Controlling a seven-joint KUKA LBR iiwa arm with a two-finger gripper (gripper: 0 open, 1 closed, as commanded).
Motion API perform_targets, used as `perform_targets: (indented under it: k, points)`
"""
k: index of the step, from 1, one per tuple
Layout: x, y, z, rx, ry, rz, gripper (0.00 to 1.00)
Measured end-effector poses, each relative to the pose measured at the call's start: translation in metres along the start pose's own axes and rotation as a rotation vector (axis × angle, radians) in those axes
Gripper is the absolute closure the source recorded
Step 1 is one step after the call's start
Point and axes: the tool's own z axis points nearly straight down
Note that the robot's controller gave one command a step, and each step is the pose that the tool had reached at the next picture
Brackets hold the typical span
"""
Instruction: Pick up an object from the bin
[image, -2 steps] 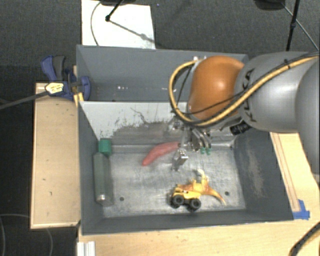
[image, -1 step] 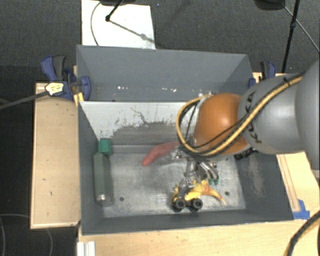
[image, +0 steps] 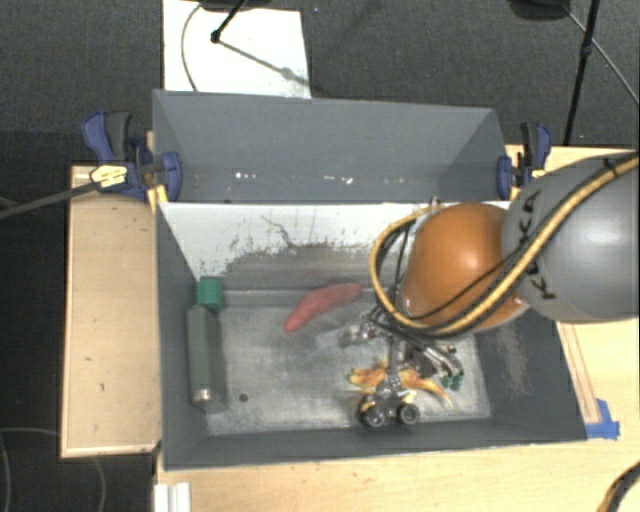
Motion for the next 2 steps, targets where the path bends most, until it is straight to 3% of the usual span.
perform_targets:
  k: [1, 2]
  points:
    - [0.011, -0.016, 0.007, 0.0, 0.002, -0.324, 0.0]
    - [0.01, -0.002, 0.055, 0.006, -0.011, -0.5, 0.0]
